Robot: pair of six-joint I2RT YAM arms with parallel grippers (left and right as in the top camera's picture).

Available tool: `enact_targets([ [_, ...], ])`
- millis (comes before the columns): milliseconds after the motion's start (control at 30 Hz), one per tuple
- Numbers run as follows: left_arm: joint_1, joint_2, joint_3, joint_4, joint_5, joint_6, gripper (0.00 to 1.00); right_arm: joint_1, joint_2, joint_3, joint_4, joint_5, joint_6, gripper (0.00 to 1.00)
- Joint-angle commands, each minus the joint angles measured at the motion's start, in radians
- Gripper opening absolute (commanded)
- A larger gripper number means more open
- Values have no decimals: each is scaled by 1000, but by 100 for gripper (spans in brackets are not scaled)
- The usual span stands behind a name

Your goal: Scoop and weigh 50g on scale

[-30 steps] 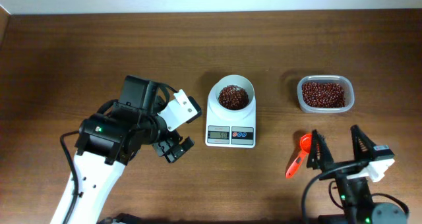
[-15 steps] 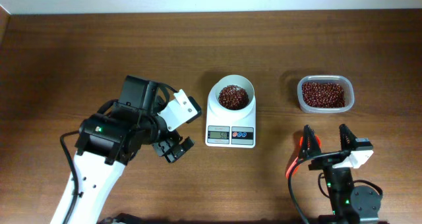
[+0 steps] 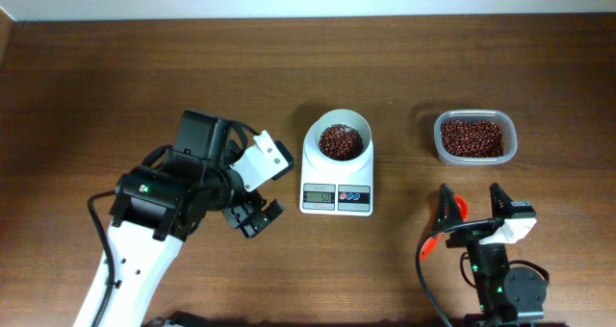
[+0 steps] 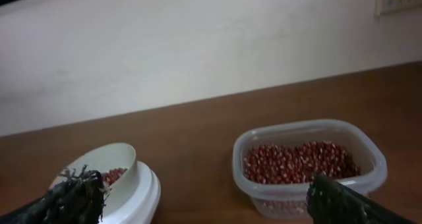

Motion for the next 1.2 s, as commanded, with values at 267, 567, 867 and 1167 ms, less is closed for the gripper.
enact_targets([
  [267, 6, -4, 9, 2, 4, 15, 99, -4, -11, -6, -73, 50, -191, 99],
  [567, 6, -4, 9, 2, 4, 15, 99, -5, -11, -6, -73, 47, -192, 99],
  [867, 6, -4, 9, 2, 4, 15, 99, -8, -11, -6, -73, 46, -328, 99],
  [1167, 6, -4, 9, 2, 4, 15, 99, -7, -10, -6, -69, 39, -318, 99],
])
